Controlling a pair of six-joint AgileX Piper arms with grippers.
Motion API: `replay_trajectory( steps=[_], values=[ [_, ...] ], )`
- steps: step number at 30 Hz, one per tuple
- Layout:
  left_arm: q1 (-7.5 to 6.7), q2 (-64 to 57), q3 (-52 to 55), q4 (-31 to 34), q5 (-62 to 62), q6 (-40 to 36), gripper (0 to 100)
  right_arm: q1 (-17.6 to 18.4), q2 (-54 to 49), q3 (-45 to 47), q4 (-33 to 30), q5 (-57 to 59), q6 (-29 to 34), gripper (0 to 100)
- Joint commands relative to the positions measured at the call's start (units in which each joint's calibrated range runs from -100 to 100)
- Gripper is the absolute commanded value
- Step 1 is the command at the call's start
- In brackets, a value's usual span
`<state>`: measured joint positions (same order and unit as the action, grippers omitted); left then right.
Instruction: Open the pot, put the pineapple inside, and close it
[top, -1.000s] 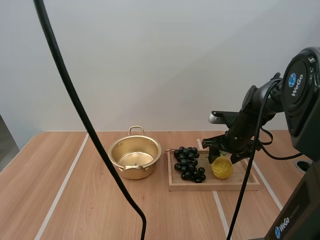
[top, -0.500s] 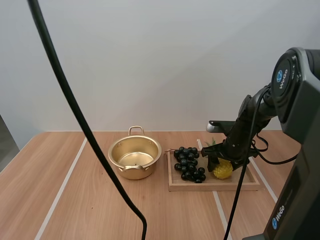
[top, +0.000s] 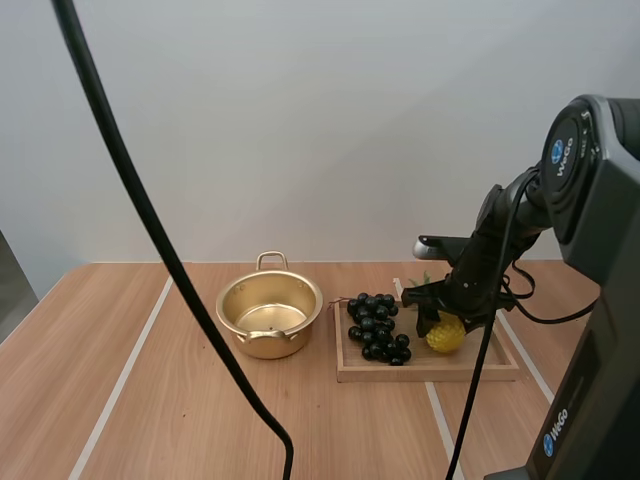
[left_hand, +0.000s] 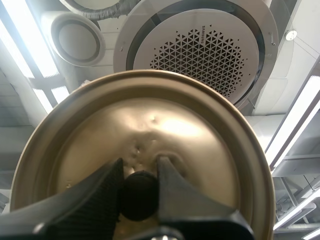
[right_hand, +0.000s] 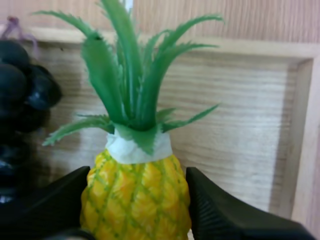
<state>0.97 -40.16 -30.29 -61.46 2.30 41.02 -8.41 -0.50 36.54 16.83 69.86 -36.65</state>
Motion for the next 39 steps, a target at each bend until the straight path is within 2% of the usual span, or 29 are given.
replay_trajectory(
  steps=[1, 5, 10, 14, 18, 25, 31, 34, 36, 39],
  values=[
    [-0.03, -0.1, -0.4, -0.1, 0.0, -0.3, 0, -0.2, -1.8, -3.4, 2.8, 5.5, 0.2, 0],
    [-0.03, -0.1, -0.4, -0.1, 0.0, 0.1, 0, -0.2, -5.3, -7.5, 6.0, 6.7, 0.2, 0],
    [-0.03, -0.1, -0.4, 0.0, 0.0, 0.1, 0, -0.2, -10.3, -11.6, 7.0, 4.0, 0.1, 0],
    [-0.03, -0.1, -0.4, 0.0, 0.2, 0.1, 0, -0.2, -15.7, -13.4, 8.1, -6.8, -2.9, 0],
    [-0.03, -0.1, -0.4, 0.0, 0.3, 0.1, 0, -0.2, -22.2, -13.5, 9.7, -20.5, -2.9, 0],
    [-0.03, -0.1, -0.4, 0.0, 4.7, 0.1, 0, -0.2, -34.1, -13.5, 19.6, -43.5, -2.9, 0],
    [-0.03, -0.1, -0.4, 0.0, 4.7, 0.1, 0, -0.2, -42.6, -13.6, 21.0, -50.1, -2.9, 0],
    [-0.03, -0.1, -0.4, 0.0, 4.9, 0.1, 0, -0.2, -45.0, -13.7, 21.0, -53.7, -5.1, 0],
    [-0.03, -0.1, -0.4, 0.0, 4.9, 0.1, 0, 0.0, -45.5, -13.8, 21.0, -52.9, -6.0, 0],
    [-0.03, -0.1, -0.4, 0.0, 4.9, 0.1, 0, 0.9, -45.8, -15.3, 21.0, -44.3, -7.0, 0]
  ],
)
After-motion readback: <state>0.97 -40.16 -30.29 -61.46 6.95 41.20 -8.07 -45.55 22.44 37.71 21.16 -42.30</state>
